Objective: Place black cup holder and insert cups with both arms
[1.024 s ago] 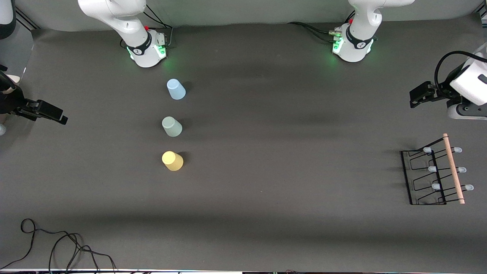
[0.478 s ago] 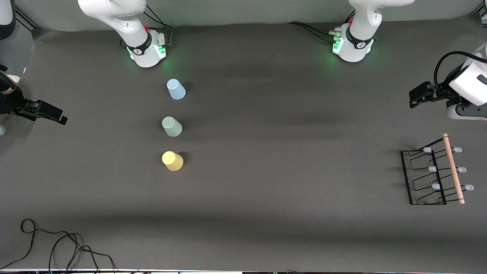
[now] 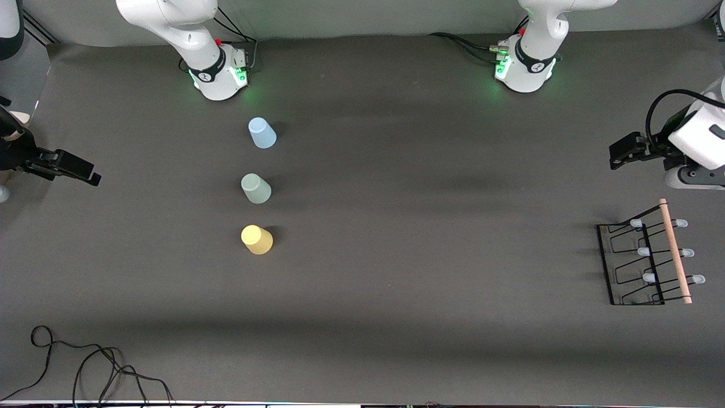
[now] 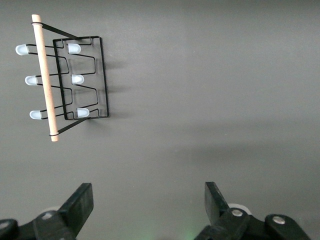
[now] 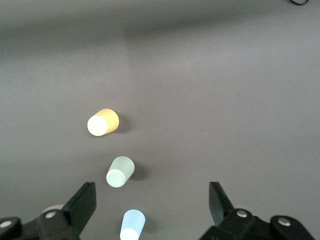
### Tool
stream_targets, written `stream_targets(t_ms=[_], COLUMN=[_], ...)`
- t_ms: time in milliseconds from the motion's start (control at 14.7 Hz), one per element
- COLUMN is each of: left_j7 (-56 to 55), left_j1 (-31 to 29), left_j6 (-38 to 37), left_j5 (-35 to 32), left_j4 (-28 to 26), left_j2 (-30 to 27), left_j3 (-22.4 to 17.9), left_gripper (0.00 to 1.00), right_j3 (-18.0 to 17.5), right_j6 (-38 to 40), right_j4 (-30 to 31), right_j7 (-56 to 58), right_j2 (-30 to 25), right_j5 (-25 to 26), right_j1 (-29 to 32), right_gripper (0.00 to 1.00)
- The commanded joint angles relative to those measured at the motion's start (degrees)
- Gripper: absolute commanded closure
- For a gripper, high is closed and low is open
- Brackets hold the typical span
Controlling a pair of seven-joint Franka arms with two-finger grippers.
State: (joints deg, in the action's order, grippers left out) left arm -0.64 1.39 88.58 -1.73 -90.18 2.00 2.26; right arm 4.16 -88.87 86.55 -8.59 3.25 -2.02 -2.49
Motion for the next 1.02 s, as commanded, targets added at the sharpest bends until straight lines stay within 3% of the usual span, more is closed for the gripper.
stream_targets(t_ms=[0,341,955], left_j7=[-0.15,0.55,0.55], left_j1=[-0.16,-5.34,-4.38], left_j6=[1.06,5.10,8.19], left_j5=[-0.73,-0.20,0.32], left_j4=[0.79,0.79,1.23], left_j2=[0.20,1.87,1.52], left_j3=[-0.24,-0.24,0.38], left_gripper=[0.01,0.00,0.00], right_j3=[-0.30,-0.30,-0.30], right_j6=[0.89,0.89,0.89], right_j4=[-1.21,-1.21,-1.20], right_j7=[1.47,1.47,1.47], right_j2=[0.62,0.62,0.62], right_j5=[0.53,0.53,0.53], right_j1=[0.30,0.30,0.30], right_gripper=[0.00,0.00,0.00])
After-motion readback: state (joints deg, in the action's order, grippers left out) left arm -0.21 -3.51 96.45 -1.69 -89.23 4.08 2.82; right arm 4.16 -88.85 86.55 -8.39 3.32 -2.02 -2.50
